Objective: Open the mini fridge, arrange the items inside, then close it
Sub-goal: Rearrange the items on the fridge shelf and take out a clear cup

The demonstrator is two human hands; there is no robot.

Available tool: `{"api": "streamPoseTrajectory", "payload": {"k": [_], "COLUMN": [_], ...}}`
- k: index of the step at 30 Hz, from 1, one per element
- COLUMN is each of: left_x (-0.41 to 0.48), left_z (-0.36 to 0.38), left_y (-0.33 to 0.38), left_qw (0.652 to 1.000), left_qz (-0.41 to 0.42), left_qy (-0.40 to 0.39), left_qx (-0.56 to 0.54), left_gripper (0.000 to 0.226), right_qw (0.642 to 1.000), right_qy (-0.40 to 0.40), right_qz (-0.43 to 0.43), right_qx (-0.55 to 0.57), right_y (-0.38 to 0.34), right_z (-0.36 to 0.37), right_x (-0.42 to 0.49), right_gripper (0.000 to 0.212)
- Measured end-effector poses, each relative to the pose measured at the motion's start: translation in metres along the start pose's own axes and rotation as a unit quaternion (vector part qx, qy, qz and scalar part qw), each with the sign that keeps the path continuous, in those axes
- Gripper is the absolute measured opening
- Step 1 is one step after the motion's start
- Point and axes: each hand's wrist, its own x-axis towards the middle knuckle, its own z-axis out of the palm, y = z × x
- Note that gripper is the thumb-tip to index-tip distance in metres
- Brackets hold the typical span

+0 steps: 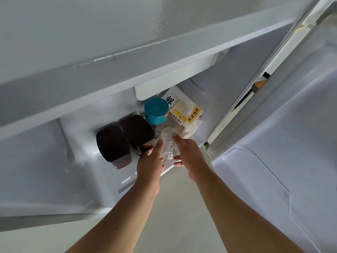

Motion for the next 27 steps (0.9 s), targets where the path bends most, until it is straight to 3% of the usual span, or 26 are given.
{"api": "streamPoseTrajectory", "payload": {"k": [6,11,15,20,27], "left_x": [-0.004,-0.015,-0.033,-0.062,-0.108], "left_z": [-0.006,-0.009,-0.014,-0.025,-0.052], "left_y": [0.002,-0.001,-0.01,-0.025,-0.046], "left_qw": [1.0,0.999,0.998,0.997,0.995], "left_qz": [-0.001,0.009,0.015,0.025,0.026], "left_qy": [-0.018,-0.031,-0.032,-0.043,-0.032], "left_qx": [0.017,0.026,0.047,0.063,0.088], "left_gripper": [0.05,0.047,0.065,0.058,0.064], "right_qw": [1.0,0.999,0.998,0.997,0.997], "right_qy": [0.013,0.029,0.044,0.046,0.049], "right_qz": [-0.014,-0.026,-0.036,-0.037,-0.041], "right_qx": [0.007,0.022,0.024,0.04,0.031], "right_y": [0.009,0.015,0.026,0.04,0.069], "right_z": [0.003,0.002,-0.003,-0.013,-0.011], "right_x": [-0.006,-0.024,-0.045,-0.084,-0.138], "right_gripper": [0.046,0.067,0.049,0.066,0.069]}}
